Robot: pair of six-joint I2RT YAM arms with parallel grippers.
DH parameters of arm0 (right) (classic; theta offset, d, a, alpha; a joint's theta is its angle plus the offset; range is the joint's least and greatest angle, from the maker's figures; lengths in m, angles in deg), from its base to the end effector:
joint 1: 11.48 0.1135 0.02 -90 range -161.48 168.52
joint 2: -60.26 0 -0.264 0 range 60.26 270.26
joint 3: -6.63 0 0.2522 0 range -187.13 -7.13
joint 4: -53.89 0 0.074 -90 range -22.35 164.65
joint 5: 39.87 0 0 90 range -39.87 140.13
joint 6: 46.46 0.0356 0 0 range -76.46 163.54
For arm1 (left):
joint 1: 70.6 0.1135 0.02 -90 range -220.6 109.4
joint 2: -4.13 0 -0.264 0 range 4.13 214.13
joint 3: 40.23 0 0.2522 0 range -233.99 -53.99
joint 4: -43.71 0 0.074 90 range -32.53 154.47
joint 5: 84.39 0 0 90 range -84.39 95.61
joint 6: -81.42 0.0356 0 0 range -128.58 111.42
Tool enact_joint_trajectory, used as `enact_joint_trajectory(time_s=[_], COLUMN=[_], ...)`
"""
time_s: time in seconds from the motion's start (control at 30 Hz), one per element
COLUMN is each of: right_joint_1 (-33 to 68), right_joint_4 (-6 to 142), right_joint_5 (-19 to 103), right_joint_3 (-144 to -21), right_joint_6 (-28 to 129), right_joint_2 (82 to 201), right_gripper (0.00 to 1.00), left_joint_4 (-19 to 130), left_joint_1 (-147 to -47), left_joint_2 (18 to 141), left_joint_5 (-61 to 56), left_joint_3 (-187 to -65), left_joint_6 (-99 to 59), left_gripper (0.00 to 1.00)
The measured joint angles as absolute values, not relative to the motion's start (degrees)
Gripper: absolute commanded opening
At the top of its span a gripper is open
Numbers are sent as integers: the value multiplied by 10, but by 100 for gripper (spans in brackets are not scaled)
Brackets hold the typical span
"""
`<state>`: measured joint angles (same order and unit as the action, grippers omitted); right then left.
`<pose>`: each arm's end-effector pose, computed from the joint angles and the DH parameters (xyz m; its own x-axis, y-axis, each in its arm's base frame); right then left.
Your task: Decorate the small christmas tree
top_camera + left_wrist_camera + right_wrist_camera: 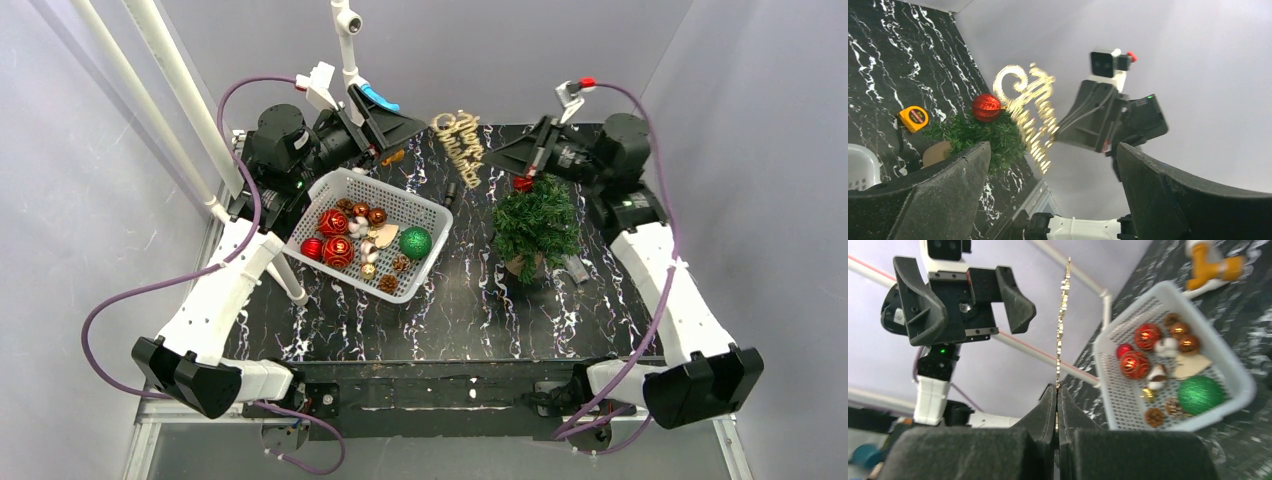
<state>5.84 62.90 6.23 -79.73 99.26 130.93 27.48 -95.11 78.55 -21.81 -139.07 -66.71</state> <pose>0.2546 0.1053 0.4424 -0.6580 0.4185 -0.6261 -0.5829 0.2433 0.7753 0.2287 -0.1223 0.5409 -0.2698 -0.7055 -0.6554 0.8657 0.1204 -0.4859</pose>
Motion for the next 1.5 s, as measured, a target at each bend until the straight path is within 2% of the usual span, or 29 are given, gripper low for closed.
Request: enact_joint_trajectory(time_s=[0.17, 0.37, 0.67, 0.8, 1.07, 1.3, 1.5], right_joint_1=[-7, -16, -15, -2, 63, 66, 66], right_joint_4=[840, 1105, 1326, 1348, 1289, 1220, 1194], right_joint_5=[83, 115, 174, 220, 316, 397, 414], right_joint_3=[-888, -1002, -978, -940, -860, -831, -808], right_joint_6=[836, 626, 485, 476, 498, 513, 513], right_joint_2=[1271, 1233, 1207, 1207, 1207, 1207, 1209], right_gripper=[1, 1, 1, 1, 1, 1, 1], left_joint_4=[309, 359, 408, 418, 428, 430, 428], left_joint_1=[-951, -951, -951, -951, -951, -951, -951], left_joint_2=[783, 774, 775, 777, 778, 778, 779], left_joint_5=[-206, -180, -170, -171, -173, -176, -178], left_joint_3=[-1391, -1391, -1391, -1390, -1376, -1371, -1371], left_joint_6=[-640, -593, -561, -558, -557, -557, -558], left_gripper=[98, 98, 98, 98, 98, 98, 98])
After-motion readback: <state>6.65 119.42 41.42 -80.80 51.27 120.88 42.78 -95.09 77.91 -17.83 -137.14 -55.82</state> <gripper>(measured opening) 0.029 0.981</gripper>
